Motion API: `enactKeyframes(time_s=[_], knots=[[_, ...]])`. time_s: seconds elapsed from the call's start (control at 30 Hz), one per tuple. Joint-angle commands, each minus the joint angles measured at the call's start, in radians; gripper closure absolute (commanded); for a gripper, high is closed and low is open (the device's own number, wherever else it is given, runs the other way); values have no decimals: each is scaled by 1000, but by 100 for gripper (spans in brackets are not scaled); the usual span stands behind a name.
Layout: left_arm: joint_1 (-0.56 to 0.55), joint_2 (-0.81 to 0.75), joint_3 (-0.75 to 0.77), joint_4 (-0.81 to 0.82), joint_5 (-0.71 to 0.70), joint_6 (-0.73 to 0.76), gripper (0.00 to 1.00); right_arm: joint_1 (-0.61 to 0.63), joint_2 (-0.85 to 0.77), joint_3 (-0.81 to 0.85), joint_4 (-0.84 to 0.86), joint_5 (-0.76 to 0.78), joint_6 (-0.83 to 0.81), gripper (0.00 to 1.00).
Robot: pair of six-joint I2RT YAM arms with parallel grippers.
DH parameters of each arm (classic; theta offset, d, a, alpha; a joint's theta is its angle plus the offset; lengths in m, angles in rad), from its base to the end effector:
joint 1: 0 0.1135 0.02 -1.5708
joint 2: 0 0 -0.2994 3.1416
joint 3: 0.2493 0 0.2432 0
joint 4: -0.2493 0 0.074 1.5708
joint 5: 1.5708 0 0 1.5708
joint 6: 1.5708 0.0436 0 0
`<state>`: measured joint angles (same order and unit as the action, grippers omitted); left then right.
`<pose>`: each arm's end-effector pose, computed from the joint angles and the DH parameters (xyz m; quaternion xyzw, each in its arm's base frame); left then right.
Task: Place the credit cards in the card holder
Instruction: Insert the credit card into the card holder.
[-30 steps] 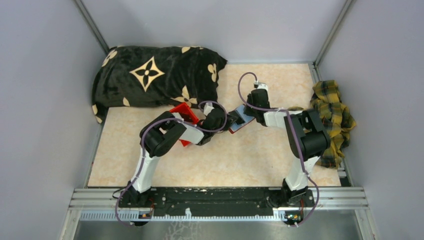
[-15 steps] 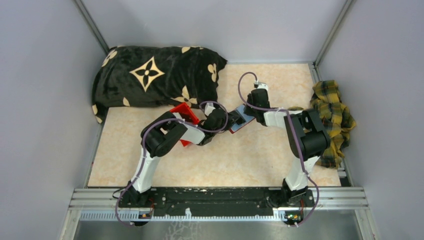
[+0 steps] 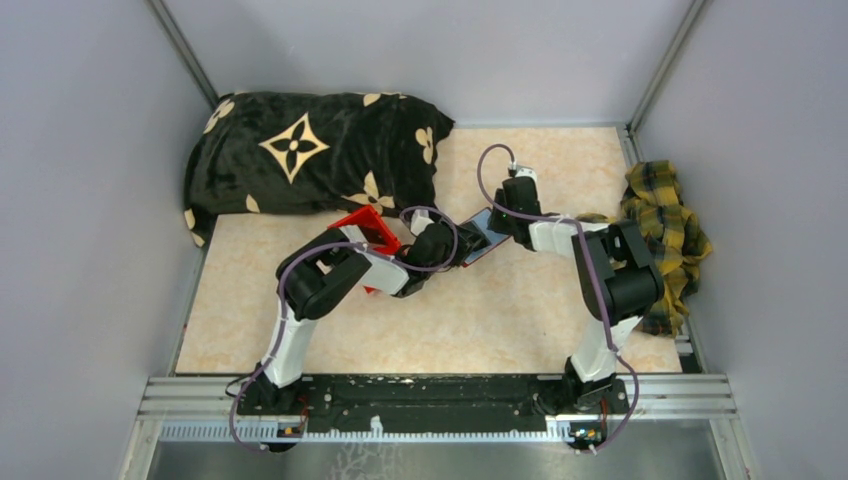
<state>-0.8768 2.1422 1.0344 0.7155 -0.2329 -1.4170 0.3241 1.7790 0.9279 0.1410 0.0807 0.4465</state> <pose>0.2946 -0.3383 0.1368 -0.2826 0.7786 -0.4634 0.3151 0.3532 0.1149 0.1922 0.0723 0.9054 0.1227 0.4001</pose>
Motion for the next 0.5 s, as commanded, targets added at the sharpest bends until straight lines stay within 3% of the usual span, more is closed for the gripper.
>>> enactKeyframes(time_s=[0.0, 0.47], knots=[[-12, 5, -50, -202, 31, 65, 49, -7, -26, 32, -130, 34, -22, 70], [-12, -42, -74, -284, 46, 141, 46, -15, -48, 82, -164, 52, -39, 70]])
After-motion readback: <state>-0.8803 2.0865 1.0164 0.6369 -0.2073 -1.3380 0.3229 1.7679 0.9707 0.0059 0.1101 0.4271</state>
